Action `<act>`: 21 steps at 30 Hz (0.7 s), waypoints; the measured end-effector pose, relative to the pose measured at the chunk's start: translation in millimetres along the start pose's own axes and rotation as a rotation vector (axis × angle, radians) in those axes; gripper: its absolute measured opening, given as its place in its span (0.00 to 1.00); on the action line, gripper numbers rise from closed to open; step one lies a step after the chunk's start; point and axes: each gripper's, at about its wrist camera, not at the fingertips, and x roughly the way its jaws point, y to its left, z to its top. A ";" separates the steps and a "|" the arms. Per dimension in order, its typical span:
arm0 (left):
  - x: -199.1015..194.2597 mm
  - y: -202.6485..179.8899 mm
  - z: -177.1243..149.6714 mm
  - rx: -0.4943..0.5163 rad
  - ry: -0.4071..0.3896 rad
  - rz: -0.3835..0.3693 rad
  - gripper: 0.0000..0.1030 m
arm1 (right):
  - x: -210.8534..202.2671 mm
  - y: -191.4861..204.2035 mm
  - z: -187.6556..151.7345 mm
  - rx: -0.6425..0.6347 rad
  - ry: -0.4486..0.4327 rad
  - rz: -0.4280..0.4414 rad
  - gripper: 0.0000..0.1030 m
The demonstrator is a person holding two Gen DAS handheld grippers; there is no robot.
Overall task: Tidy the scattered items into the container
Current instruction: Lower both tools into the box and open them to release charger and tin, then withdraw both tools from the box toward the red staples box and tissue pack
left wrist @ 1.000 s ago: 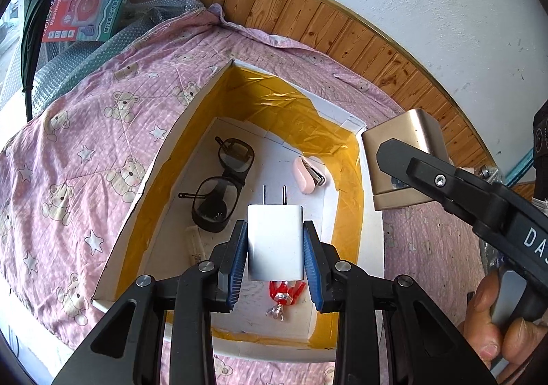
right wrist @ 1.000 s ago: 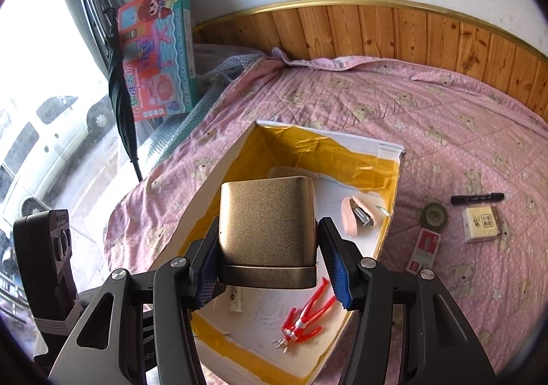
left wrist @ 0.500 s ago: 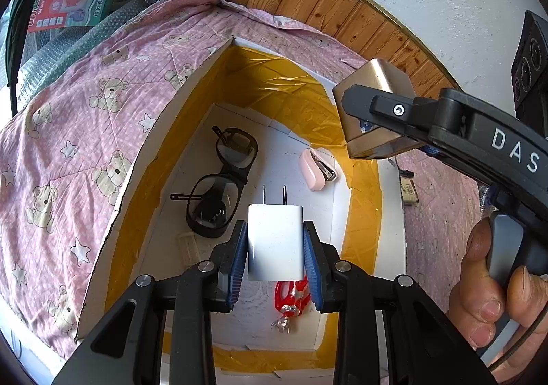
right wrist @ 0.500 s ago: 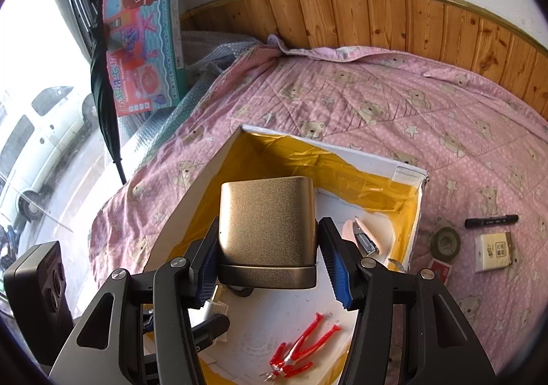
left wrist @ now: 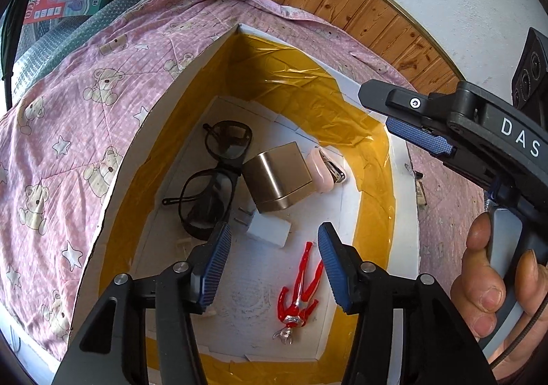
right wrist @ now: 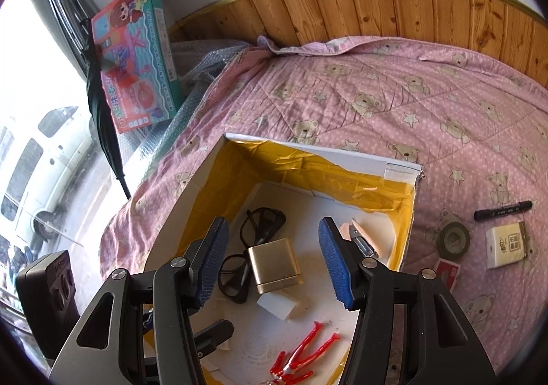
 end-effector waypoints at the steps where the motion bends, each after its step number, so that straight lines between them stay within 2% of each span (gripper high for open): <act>1: 0.0 -2.4 0.6 0.005 -0.001 -0.002 0.53 | -2.1 -1.7 -1.2 0.006 -0.003 0.008 0.57; 8: 0.7 -23.7 -2.1 0.047 0.000 0.003 0.53 | -31.2 -22.0 -21.1 0.063 -0.057 0.058 0.56; 21: -12.3 -77.7 -23.4 0.156 -0.036 0.011 0.53 | -88.2 -74.5 -72.9 0.189 -0.115 0.082 0.56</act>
